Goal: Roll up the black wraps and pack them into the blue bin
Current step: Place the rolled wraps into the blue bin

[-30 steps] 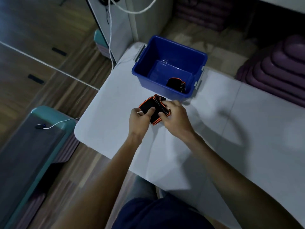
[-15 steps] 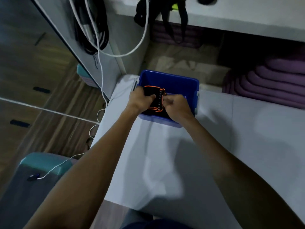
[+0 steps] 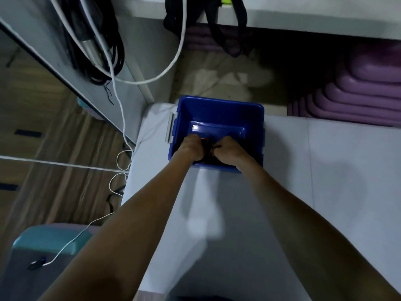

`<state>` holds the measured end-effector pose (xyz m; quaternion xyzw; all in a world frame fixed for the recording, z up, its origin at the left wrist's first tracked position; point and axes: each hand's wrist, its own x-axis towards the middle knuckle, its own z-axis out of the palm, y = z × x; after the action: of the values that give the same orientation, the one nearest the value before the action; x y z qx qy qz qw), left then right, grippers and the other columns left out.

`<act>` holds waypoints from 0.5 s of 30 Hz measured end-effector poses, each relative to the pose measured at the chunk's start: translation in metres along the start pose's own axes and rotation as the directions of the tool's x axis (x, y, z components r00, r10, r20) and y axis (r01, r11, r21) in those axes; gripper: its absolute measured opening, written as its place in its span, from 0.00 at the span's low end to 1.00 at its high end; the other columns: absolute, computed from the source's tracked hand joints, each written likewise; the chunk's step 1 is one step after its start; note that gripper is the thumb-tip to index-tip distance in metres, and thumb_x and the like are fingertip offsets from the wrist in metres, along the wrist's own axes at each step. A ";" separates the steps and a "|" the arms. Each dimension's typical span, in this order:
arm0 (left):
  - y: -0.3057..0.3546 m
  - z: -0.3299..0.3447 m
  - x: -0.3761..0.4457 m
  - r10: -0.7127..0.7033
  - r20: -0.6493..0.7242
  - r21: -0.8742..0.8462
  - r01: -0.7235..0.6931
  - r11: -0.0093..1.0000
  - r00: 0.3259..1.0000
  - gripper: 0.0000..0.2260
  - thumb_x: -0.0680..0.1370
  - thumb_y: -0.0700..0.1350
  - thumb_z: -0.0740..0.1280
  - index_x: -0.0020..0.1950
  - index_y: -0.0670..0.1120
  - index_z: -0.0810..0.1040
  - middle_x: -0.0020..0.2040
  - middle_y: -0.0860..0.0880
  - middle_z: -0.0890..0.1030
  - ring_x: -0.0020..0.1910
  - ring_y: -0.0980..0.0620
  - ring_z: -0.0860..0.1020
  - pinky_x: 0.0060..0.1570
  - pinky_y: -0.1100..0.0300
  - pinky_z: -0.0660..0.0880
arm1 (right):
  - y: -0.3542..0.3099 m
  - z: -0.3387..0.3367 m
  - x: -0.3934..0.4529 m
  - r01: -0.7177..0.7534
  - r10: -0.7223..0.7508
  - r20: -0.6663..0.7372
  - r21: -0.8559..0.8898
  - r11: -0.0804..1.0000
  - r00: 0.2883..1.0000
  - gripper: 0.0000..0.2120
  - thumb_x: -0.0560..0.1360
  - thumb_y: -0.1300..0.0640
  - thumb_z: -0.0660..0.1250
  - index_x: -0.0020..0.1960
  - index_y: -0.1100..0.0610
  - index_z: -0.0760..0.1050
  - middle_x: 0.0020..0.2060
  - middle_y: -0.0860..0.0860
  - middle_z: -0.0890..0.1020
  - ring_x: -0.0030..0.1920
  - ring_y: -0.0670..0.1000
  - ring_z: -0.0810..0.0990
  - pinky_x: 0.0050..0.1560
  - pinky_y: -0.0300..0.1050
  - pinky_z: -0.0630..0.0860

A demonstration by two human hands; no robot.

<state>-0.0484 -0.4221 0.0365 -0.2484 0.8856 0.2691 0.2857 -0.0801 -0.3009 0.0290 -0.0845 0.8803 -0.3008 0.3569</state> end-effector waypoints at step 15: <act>0.198 -0.085 -0.118 0.391 -0.448 0.090 -0.394 0.915 0.804 0.17 0.76 0.56 0.66 0.51 0.43 0.82 0.53 0.42 0.84 0.52 0.42 0.81 0.52 0.54 0.77 | 0.042 -0.228 -0.165 0.483 -0.367 -0.513 0.108 0.869 0.776 0.05 0.77 0.59 0.67 0.49 0.58 0.82 0.43 0.48 0.84 0.41 0.44 0.82 0.45 0.34 0.76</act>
<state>-0.1134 -0.2955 0.2372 -0.1172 0.9585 0.2597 0.0069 -0.1114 -0.0999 0.2283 -0.1632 0.8563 -0.4864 0.0590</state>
